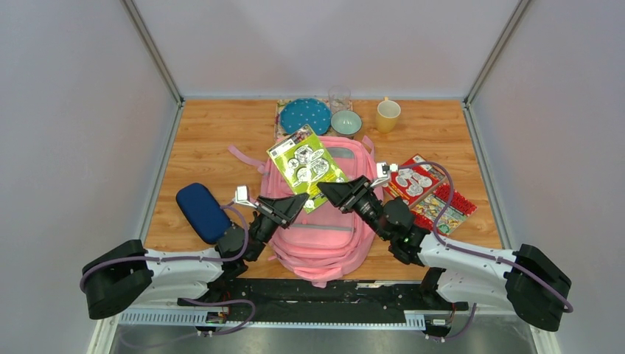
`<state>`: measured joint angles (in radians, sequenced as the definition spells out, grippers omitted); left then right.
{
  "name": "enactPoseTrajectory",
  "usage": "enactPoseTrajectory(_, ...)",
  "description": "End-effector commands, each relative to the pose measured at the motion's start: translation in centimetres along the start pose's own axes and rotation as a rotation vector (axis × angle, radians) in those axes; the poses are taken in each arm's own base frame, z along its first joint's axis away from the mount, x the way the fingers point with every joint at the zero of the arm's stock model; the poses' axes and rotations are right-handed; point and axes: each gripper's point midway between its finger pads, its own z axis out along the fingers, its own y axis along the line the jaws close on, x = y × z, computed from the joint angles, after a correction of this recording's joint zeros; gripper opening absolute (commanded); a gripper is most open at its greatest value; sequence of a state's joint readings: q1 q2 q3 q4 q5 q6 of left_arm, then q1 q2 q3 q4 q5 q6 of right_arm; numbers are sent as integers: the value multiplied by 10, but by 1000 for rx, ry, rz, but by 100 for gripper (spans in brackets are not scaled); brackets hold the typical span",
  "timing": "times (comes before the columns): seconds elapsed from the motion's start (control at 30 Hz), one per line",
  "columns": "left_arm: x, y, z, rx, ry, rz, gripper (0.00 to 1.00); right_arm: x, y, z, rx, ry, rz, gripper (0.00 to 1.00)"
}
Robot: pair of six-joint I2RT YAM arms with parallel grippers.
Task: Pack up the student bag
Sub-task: Pick up the book from the center of the board.
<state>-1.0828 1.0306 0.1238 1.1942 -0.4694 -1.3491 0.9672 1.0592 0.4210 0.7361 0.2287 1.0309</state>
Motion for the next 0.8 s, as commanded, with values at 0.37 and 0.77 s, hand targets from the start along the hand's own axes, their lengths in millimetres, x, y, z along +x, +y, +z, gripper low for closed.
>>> enactPoseTrajectory(0.37,51,-16,-13,25,336,346,66,-66,24,-39,53,-178,-124,0)
enactPoseTrajectory(0.77,38,98,-98,-452,1062,1173,80,-135,-8,-170,399,-263,-277,0)
